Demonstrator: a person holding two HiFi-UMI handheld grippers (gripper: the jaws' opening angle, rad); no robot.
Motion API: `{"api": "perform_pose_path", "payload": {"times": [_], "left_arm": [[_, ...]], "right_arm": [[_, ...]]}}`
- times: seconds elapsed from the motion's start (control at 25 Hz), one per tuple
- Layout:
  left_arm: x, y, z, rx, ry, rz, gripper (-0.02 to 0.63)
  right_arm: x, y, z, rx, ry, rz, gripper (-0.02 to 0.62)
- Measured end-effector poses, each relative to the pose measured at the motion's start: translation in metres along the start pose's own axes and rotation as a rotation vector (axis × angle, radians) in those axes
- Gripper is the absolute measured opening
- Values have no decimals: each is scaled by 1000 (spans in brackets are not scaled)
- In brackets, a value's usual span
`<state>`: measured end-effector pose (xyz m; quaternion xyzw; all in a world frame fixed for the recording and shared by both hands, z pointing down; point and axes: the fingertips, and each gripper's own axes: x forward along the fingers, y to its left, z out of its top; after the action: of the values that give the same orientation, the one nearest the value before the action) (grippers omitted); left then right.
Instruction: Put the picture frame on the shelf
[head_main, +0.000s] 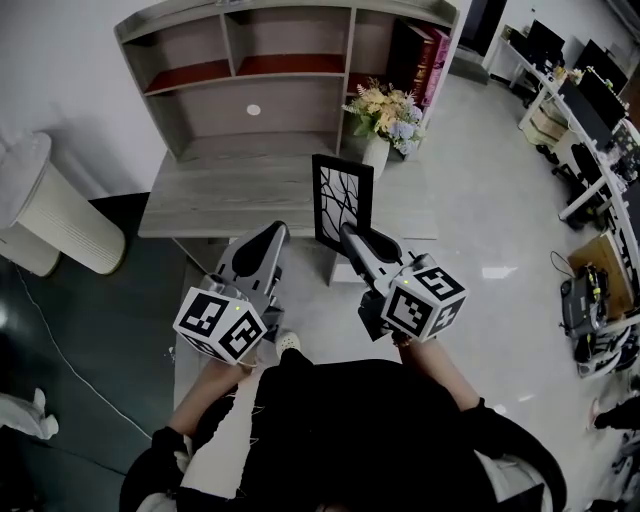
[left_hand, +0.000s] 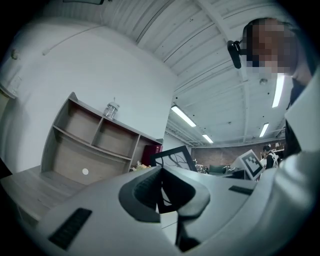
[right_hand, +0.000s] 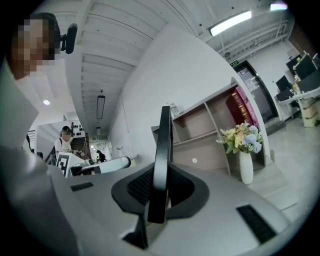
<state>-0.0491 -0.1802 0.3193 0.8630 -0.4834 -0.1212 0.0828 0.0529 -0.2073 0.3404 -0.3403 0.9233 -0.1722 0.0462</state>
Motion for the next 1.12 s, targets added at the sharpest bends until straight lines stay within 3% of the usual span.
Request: {"api": "perform_pose_path", "payload": {"times": [0.56, 1.12], "left_arm": [[36, 69, 10, -25, 15, -20, 12], [87, 134, 25, -57, 24, -151, 11]], "right_arm": [[66, -28, 12, -6, 5, -61, 49], [127, -56, 30, -26, -38, -197, 49]]}}
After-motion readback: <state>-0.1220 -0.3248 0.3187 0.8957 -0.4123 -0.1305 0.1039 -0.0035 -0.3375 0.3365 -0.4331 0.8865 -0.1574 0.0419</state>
